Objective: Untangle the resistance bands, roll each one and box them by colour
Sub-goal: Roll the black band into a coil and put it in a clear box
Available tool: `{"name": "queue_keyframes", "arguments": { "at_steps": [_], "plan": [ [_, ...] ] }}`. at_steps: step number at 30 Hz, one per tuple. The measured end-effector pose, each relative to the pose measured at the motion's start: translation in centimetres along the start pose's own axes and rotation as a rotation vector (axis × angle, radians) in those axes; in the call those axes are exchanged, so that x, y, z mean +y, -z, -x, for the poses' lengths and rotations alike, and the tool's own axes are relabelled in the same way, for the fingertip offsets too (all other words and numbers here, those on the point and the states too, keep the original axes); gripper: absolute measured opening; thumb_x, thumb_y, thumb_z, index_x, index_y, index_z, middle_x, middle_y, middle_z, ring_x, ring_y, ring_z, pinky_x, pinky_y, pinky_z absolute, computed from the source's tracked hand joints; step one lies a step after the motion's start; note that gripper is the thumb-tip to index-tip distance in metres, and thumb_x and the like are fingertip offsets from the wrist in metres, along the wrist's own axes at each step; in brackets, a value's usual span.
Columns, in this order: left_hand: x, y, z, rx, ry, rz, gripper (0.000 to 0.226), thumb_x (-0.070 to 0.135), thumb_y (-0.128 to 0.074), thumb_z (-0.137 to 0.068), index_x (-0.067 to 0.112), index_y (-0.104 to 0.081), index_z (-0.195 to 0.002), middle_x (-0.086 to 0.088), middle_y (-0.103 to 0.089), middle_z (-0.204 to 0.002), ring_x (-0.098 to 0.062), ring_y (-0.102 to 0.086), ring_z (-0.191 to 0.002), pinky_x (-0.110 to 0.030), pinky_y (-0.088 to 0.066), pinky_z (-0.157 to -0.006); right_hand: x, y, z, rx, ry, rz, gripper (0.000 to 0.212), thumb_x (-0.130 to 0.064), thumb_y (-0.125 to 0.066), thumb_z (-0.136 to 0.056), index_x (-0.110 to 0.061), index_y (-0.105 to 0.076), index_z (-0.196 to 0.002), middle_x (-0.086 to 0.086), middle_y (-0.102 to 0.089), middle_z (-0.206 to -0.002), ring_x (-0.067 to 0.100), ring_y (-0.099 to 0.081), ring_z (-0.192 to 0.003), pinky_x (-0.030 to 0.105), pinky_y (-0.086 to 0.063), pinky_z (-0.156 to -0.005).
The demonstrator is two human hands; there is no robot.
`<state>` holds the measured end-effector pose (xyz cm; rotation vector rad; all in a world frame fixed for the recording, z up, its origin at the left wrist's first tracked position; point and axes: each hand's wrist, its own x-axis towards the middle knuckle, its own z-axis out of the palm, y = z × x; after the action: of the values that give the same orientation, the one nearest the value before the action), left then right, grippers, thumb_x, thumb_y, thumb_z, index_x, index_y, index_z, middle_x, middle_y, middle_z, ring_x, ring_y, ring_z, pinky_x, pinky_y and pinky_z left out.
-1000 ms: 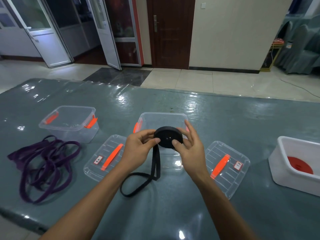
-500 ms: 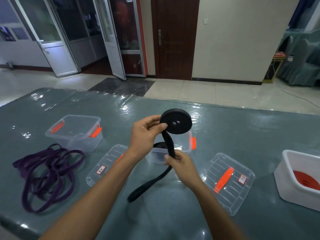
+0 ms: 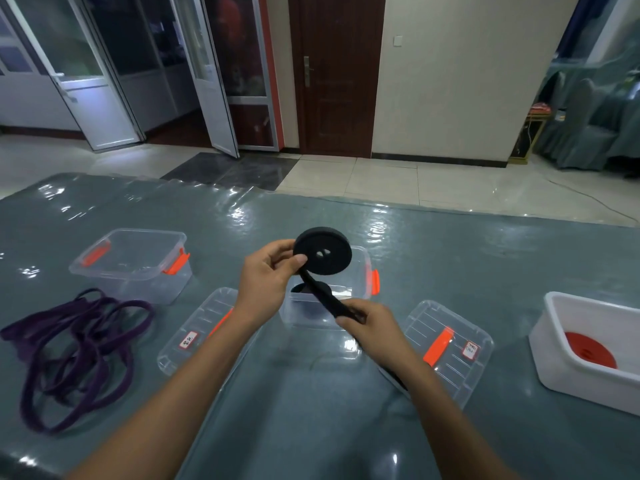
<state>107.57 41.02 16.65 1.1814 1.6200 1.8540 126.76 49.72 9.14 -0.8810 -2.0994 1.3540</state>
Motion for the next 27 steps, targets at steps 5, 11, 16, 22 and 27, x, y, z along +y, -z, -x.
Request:
{"name": "queue_keyframes", "arguments": {
  "at_steps": [5,11,16,22,27],
  "plan": [
    [-1.4,0.7,1.3,-0.122,-0.029,-0.254,0.025,0.000,-0.071,-0.090,0.020,-0.074,-0.104,0.005,-0.079,-0.093,-0.011,-0.075,-0.091,-0.022,-0.057,-0.085,-0.9,-0.3,0.0,0.095,0.052,-0.090,0.044,-0.026,-0.075,-0.089,-0.043,-0.059,-0.126,-0.022,-0.069,-0.116,-0.003,-0.064,-0.108,0.024,-0.054,-0.094],
    [-2.6,1.4,2.2,-0.368,-0.161,-0.622,0.021,0.006,-0.073,-0.090,0.018,-0.073,-0.107,0.016,-0.074,-0.089,0.000,-0.069,-0.085,-0.020,-0.053,-0.080,-2.5,0.1,-0.1,0.074,0.169,0.108,0.045,-0.020,-0.076,-0.086,-0.034,-0.064,-0.127,-0.038,-0.063,-0.102,-0.018,-0.057,-0.102,-0.001,-0.039,-0.085],
    [-2.6,1.0,2.9,-0.346,-0.164,-0.536,0.021,0.006,-0.076,-0.087,0.017,-0.076,-0.104,0.022,-0.073,-0.089,-0.002,-0.070,-0.083,-0.012,-0.051,-0.079,-2.3,0.1,-0.2,0.099,0.162,0.078,0.030,-0.007,-0.074,-0.085,-0.026,-0.073,-0.108,-0.018,-0.072,-0.095,-0.004,-0.065,-0.094,0.005,-0.044,-0.082],
    [-3.1,0.6,4.1,-0.110,0.094,-0.149,0.020,-0.001,-0.078,-0.083,0.012,-0.078,-0.098,-0.002,-0.080,-0.091,-0.018,-0.076,-0.088,-0.024,-0.057,-0.083,-2.5,0.0,0.5,0.119,-0.064,-0.541,0.026,0.003,-0.069,-0.089,-0.014,-0.072,-0.108,0.003,-0.078,-0.098,0.023,-0.076,-0.092,0.029,-0.062,-0.070],
    [-2.7,0.9,4.5,-0.148,0.112,-0.035,0.027,-0.004,-0.075,-0.085,0.019,-0.078,-0.099,-0.006,-0.080,-0.096,-0.024,-0.076,-0.094,-0.026,-0.059,-0.084,-2.5,-0.7,1.1,0.086,-0.126,-0.799,0.023,0.003,-0.067,-0.091,-0.005,-0.067,-0.112,0.014,-0.077,-0.105,0.034,-0.075,-0.097,0.041,-0.064,-0.075]
  ]
}}
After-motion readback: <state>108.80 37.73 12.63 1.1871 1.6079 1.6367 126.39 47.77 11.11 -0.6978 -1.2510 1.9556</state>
